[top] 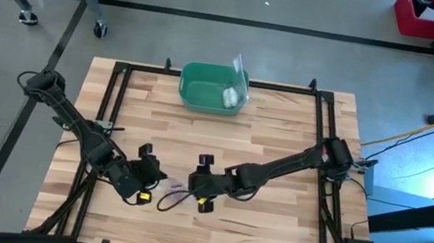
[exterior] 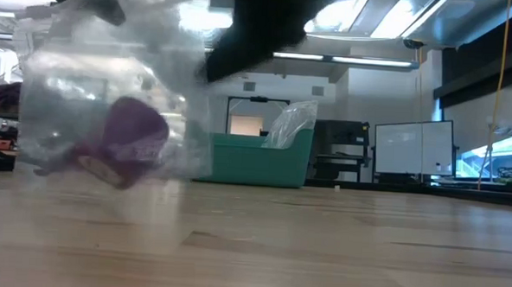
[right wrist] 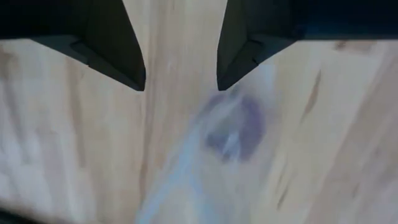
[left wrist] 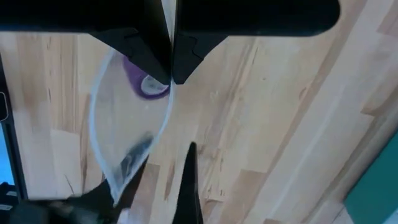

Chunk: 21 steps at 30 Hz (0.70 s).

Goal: Roll bandage
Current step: Close the zip bag

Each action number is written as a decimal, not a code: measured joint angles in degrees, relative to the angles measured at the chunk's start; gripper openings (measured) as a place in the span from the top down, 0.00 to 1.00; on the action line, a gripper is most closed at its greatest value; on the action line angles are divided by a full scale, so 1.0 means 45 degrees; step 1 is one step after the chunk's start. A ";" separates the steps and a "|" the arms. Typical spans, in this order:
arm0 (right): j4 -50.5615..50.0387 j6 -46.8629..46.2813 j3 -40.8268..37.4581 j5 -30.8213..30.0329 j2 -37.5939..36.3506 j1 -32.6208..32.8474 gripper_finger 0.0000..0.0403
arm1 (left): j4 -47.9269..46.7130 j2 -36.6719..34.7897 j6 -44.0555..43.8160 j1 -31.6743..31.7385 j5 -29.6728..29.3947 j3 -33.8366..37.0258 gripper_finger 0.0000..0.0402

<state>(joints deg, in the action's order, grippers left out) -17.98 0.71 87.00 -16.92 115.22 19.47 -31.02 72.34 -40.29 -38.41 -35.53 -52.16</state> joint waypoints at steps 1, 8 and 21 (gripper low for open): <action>0.0265 0.0001 -0.0375 0.0020 -0.0071 0.0003 0.51 | -0.0007 0.0000 0.0000 0.0000 0.0000 0.0000 0.99; 0.2055 -0.0515 -0.2147 0.1653 -0.1241 -0.0007 0.54 | -0.0168 0.0038 -0.0031 -0.0034 -0.0104 0.0043 0.99; 0.5190 -0.0548 -0.2798 -0.0167 -0.1257 -0.0007 0.54 | -0.0015 0.0175 0.0074 0.0055 -0.0149 0.0044 0.99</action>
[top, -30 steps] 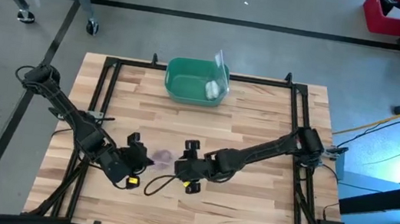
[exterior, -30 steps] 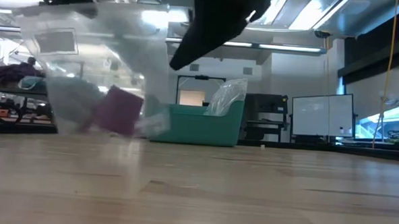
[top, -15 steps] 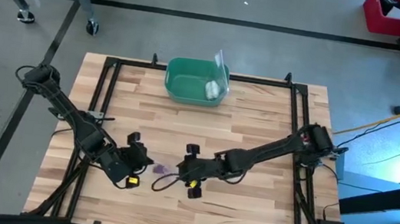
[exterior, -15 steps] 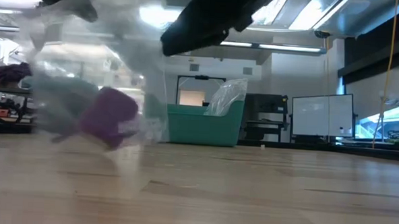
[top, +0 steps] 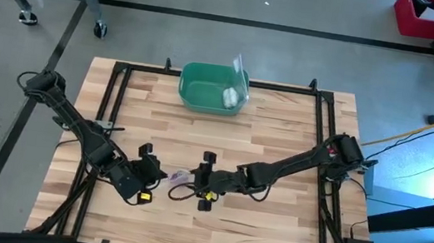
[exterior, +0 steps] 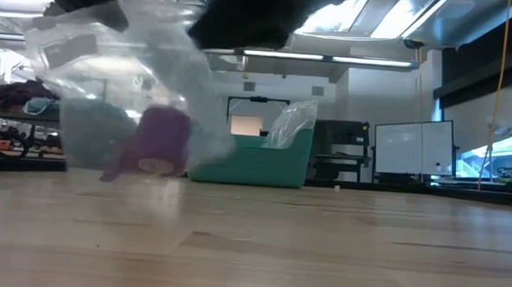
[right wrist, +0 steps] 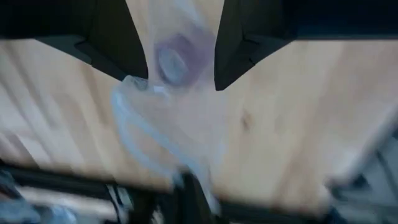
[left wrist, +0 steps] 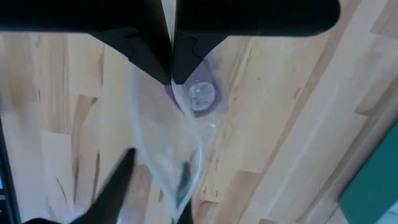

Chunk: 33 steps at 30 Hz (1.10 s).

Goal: Roll bandage
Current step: Close the zip bag

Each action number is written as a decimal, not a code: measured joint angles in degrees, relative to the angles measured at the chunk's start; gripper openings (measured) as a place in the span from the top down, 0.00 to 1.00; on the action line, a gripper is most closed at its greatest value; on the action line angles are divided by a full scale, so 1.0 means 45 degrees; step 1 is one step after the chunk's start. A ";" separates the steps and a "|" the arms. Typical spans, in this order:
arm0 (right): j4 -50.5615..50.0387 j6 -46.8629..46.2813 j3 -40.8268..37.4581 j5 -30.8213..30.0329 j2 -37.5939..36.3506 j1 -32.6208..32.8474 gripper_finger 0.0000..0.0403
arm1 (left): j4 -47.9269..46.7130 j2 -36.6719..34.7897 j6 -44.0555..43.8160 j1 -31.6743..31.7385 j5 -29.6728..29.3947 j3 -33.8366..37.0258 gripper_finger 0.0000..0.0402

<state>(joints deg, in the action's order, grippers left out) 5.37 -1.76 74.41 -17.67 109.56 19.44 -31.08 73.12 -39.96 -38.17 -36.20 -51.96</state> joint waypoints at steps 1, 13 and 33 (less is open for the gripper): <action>-0.0578 -0.0004 0.0000 -0.0309 -0.0121 0.0000 0.54 | 0.0014 0.0000 -0.0006 -0.0030 -0.0002 0.0000 0.99; -0.2110 -0.0617 0.0214 0.0946 -0.0305 0.0077 0.54 | 0.0060 0.0005 0.0001 0.0032 -0.0031 0.0000 0.99; -0.0163 0.0858 0.0195 -0.0525 0.0452 -0.0188 0.95 | 0.0117 0.0015 -0.0071 0.0062 -0.0106 0.0000 0.99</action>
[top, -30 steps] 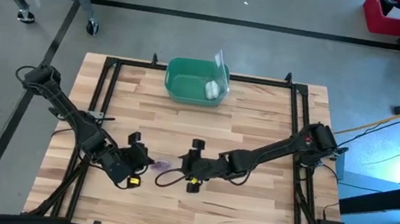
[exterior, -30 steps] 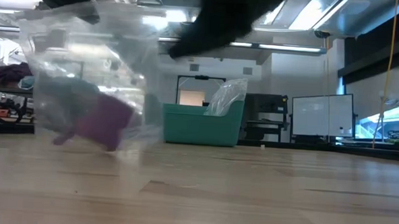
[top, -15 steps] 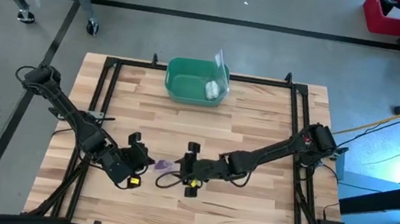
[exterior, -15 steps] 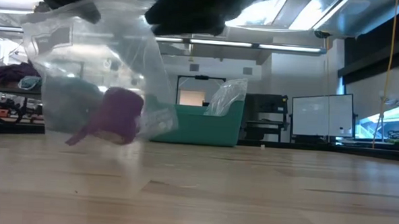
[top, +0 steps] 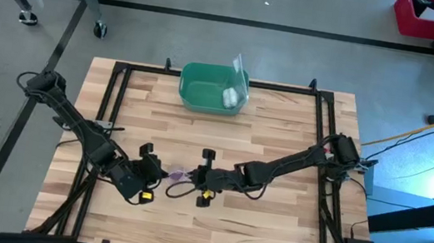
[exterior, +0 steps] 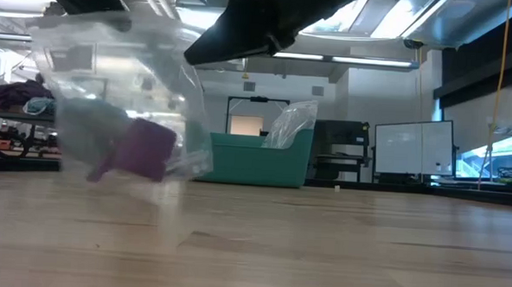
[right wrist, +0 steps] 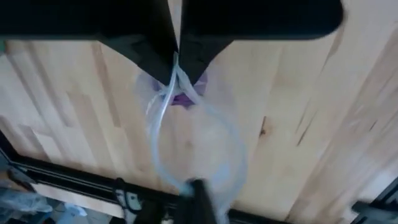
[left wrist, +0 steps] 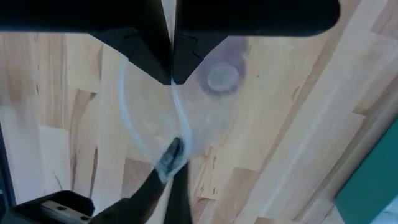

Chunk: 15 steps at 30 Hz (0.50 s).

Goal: Roll bandage
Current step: Close the zip bag

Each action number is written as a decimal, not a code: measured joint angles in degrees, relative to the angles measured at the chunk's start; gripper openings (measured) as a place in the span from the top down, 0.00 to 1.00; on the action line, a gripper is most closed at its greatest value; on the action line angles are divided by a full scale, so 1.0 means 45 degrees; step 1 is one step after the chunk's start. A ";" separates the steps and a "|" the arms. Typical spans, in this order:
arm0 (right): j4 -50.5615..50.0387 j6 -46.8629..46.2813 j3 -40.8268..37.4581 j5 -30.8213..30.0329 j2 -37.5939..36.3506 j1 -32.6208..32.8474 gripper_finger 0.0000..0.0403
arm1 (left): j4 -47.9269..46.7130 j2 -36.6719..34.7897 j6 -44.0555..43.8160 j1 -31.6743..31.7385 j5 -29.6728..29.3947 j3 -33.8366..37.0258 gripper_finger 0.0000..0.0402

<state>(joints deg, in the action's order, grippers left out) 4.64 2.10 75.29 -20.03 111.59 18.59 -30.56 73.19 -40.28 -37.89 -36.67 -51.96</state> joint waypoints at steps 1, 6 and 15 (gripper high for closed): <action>-0.0037 0.0165 0.0000 0.0007 -0.0001 0.0015 0.97 | -0.0007 0.0000 -0.0060 0.0022 -0.0003 0.0000 0.99; -0.0544 0.0247 0.0005 -0.0307 -0.0079 0.0042 0.94 | -0.0162 -0.0016 0.0473 0.0478 0.0232 -0.0055 0.91; -0.1916 -0.0469 0.0006 -0.0295 -0.0083 0.0023 0.97 | -0.3896 -0.0984 -0.0430 0.0028 0.1989 -0.1174 0.66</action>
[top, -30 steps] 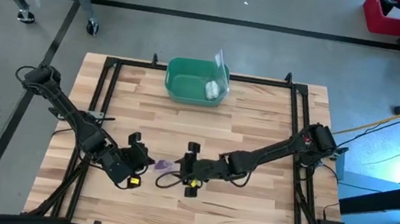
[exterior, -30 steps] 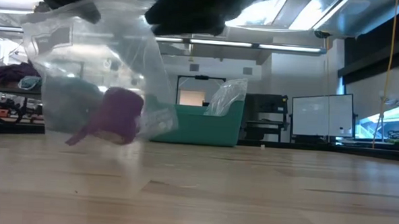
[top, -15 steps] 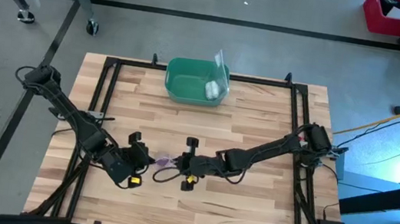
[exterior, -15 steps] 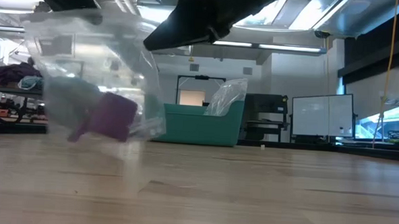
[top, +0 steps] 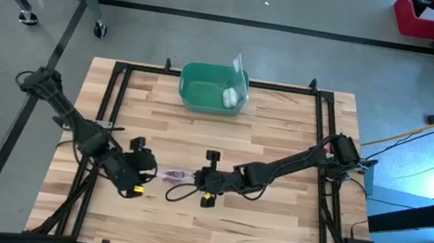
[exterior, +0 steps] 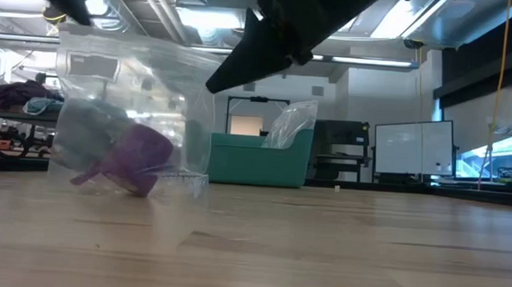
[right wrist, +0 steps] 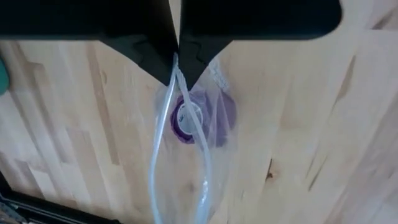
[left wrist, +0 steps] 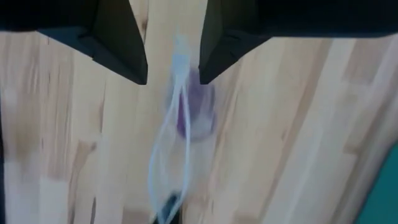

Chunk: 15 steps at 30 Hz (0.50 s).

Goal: Roll bandage
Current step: Close the zip bag

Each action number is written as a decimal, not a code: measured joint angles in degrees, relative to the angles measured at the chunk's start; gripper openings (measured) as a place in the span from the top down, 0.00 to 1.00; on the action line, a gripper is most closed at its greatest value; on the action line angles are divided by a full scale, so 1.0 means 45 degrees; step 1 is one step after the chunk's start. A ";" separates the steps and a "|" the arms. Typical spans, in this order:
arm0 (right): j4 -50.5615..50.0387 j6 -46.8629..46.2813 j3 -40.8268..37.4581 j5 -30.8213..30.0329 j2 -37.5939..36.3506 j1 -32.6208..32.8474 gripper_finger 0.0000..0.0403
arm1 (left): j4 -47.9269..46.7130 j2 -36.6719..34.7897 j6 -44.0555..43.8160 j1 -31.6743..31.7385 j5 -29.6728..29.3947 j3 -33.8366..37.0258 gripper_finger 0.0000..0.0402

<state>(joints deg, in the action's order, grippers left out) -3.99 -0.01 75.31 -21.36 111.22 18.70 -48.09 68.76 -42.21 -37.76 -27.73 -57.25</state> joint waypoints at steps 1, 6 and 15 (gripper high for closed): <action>0.0021 0.0000 0.0004 0.0009 0.0000 0.0000 0.98 | -0.0309 -0.0083 -0.0308 -0.0154 -0.0001 0.0045 0.65; 0.0122 -0.0005 0.0004 0.0221 0.0000 0.0000 0.98 | -0.0472 -0.0115 -0.1005 -0.0781 -0.0594 0.0930 0.65; 0.0141 -0.0027 0.0004 0.0224 0.0044 0.0000 0.99 | 0.0700 -0.0084 -0.0668 -0.0823 -0.0712 0.1490 0.67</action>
<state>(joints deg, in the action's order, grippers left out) -3.36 -0.13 75.33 -20.35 111.42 18.70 -44.94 68.38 -45.22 -41.46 -30.93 -50.54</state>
